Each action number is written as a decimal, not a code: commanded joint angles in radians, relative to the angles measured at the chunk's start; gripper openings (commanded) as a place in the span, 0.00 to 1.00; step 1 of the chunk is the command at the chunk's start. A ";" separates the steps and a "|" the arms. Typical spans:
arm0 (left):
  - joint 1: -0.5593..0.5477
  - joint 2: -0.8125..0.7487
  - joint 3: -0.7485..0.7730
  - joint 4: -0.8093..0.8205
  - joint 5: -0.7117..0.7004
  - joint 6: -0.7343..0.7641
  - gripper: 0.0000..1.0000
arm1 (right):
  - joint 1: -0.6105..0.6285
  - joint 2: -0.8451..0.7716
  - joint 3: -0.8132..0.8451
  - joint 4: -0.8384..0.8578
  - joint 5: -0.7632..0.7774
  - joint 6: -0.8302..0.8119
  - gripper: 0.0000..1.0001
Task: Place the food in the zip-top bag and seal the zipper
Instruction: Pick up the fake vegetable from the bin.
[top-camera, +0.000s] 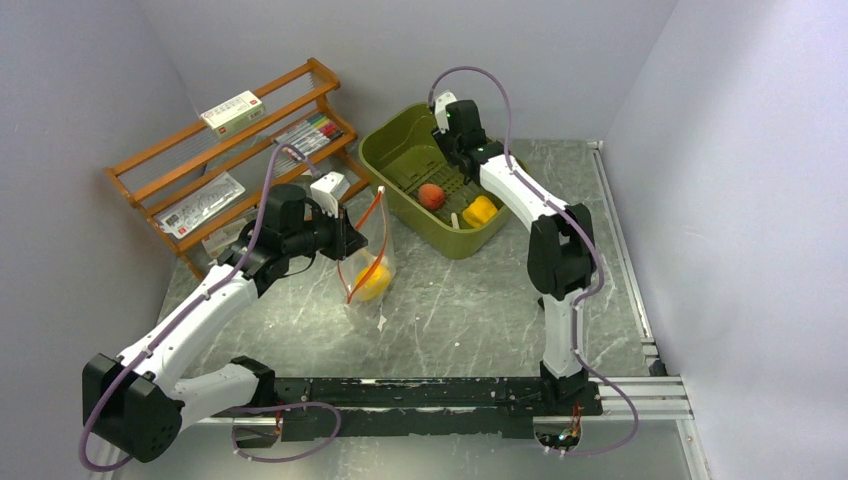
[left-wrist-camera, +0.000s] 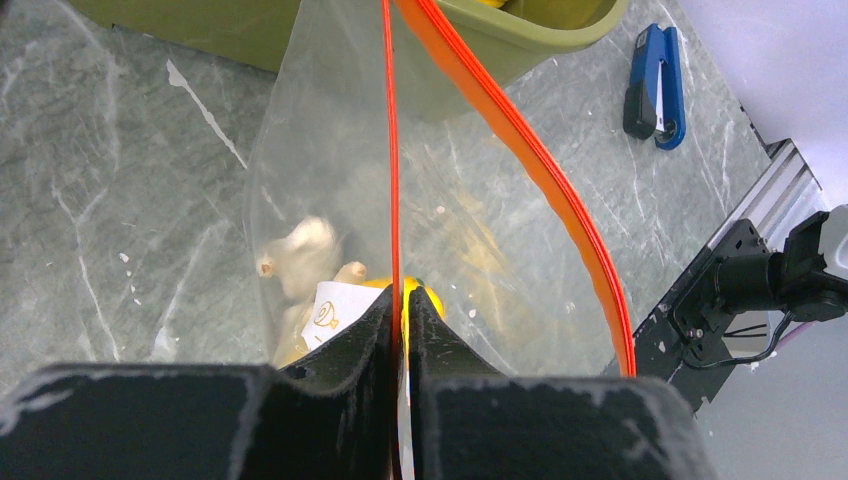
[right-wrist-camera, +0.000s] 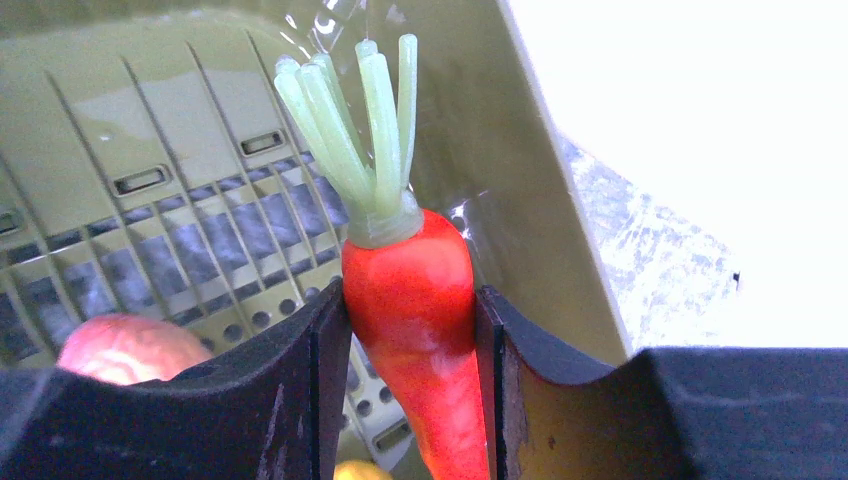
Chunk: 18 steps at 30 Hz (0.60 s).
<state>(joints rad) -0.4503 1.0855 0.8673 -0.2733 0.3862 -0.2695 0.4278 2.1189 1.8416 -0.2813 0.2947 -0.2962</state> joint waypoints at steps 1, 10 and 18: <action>0.010 -0.014 0.014 0.026 0.012 0.004 0.07 | 0.005 -0.107 -0.063 0.017 -0.064 0.073 0.25; 0.013 -0.017 0.017 0.015 -0.018 0.010 0.07 | 0.015 -0.312 -0.150 0.012 -0.210 0.267 0.22; 0.013 -0.013 0.028 0.018 -0.024 -0.001 0.07 | 0.089 -0.627 -0.461 0.298 -0.345 0.388 0.22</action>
<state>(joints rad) -0.4450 1.0836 0.8677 -0.2749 0.3695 -0.2691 0.4736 1.6424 1.5173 -0.1829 0.0452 -0.0051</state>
